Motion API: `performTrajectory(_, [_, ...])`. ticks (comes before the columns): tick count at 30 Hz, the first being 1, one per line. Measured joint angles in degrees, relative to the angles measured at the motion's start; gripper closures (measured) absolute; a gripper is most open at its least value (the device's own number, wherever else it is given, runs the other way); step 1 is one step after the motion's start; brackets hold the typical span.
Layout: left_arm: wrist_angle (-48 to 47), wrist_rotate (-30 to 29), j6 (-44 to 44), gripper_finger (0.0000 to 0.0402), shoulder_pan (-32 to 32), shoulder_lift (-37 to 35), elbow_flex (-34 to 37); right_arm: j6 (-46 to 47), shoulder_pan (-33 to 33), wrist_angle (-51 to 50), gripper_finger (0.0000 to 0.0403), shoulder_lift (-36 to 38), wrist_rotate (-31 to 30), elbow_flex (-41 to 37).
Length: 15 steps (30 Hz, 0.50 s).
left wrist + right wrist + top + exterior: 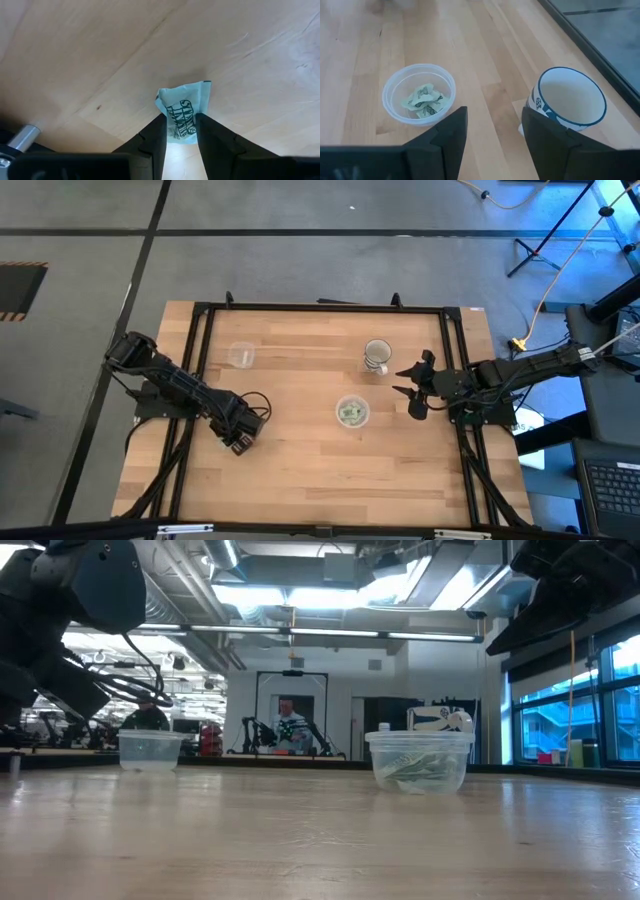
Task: Pick and place Stevia / Truvia into bins
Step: Put the green stevia packet into the circular transparent container
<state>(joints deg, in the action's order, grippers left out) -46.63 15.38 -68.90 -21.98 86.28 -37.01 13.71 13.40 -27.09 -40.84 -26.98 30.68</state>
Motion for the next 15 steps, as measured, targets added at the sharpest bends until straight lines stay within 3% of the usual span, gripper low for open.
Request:
performTrajectory(8, [0.2,-0.5,0.7,0.0307,0.0,-1.8,0.1,-0.7,0.0,0.0,0.0211,0.0,0.0,0.0])
performTrajectory(15, [0.4,-2.7,0.7,0.0337,0.0,-4.3,0.2,-0.7,0.0,0.0,0.0211,0.0,0.0,0.0])
